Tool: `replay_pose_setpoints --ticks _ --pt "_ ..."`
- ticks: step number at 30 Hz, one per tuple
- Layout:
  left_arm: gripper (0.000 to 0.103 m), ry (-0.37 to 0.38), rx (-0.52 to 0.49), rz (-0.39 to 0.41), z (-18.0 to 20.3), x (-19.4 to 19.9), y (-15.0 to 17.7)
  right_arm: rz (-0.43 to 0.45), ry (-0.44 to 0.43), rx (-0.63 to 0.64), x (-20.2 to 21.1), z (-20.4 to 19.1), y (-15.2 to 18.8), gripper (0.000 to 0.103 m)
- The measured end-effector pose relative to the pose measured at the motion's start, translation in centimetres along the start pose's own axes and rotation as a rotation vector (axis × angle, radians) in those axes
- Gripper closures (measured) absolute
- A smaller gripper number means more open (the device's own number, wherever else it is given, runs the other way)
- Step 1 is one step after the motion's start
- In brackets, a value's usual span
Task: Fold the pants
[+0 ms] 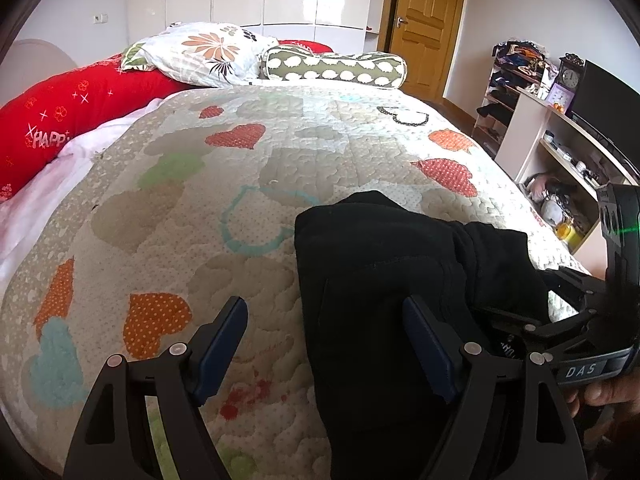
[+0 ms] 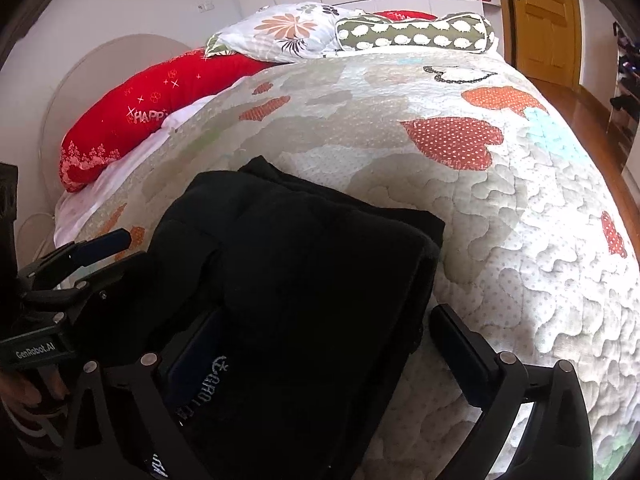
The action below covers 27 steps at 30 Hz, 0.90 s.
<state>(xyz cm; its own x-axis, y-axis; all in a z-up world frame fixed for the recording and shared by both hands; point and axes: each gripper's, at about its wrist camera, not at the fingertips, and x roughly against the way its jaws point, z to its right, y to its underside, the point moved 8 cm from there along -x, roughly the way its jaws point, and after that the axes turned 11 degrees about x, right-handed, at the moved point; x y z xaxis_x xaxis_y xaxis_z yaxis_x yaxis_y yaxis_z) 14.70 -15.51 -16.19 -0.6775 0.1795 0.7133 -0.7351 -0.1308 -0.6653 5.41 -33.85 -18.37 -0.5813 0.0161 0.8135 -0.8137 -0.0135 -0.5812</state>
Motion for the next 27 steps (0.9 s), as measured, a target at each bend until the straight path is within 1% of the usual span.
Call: replay_pose_setpoints --ticks 4,6,8,10,12,13,14,15,16,17,18,20,23,25,26,27 --pt "0.024 0.002 0.002 0.001 -0.1 0.5 -0.2 0.015 0.045 0.022 1.8 -0.2 -0.3 0.001" --pt "0.024 -0.002 0.001 0.007 -0.3 0.9 -0.5 0.049 0.035 0.026 3.1 -0.4 -0.7 0.001" --pt "0.024 0.003 0.01 0.019 -0.6 1.3 -0.9 0.08 0.05 0.019 4.6 -0.2 -1.3 0.001" --pt "0.024 0.001 0.027 0.031 -1.0 1.4 -1.6 0.11 0.044 0.001 5.3 0.2 -1.9 0.002" --pt "0.024 -0.009 0.026 0.029 -1.3 1.1 -2.0 0.111 0.033 -0.022 5.2 0.7 -2.3 0.004" --pt "0.025 -0.012 0.025 0.03 -1.3 1.0 -2.2 0.096 0.043 -0.033 4.7 1.2 -2.4 0.009" --pt "0.025 -0.013 0.022 0.031 -1.3 0.8 -2.4 0.085 0.047 -0.038 4.2 1.5 -2.4 0.018" --pt "0.025 -0.013 0.018 0.029 -1.1 0.5 -2.5 0.077 0.039 -0.044 3.5 1.8 -2.5 0.024" --pt "0.025 -0.015 0.016 0.025 -1.1 0.2 -2.6 0.066 0.027 -0.048 2.8 2.0 -2.5 0.039" --pt "0.025 -0.017 0.015 0.017 -0.9 -0.3 -2.7 0.051 0.026 -0.049 2.1 2.3 -2.4 0.047" --pt "0.025 -0.013 0.015 0.007 -0.7 -0.8 -2.8 0.043 0.035 -0.04 1.6 2.5 -2.4 0.049" --pt "0.025 -0.016 0.008 -0.011 -0.2 -2.0 -3.1 0.049 0.041 -0.01 1.5 2.7 -2.7 0.061" --pt "0.025 -0.038 0.005 -0.054 0.2 -4.1 -3.0 0.049 0.068 0.024 1.8 2.9 -3.1 0.063" --pt "0.025 -0.039 -0.002 -0.057 0.7 -4.7 -3.0 0.011 0.101 0.046 0.6 3.2 -2.4 0.063" --pt "0.025 -0.041 -0.006 -0.053 0.7 -4.8 -3.0 0.007 0.094 0.03 0.3 3.3 -1.9 0.063" --pt "0.025 -0.039 -0.007 -0.05 0.7 -4.7 -3.0 0.021 0.077 0.0 0.6 3.5 -1.7 0.062"
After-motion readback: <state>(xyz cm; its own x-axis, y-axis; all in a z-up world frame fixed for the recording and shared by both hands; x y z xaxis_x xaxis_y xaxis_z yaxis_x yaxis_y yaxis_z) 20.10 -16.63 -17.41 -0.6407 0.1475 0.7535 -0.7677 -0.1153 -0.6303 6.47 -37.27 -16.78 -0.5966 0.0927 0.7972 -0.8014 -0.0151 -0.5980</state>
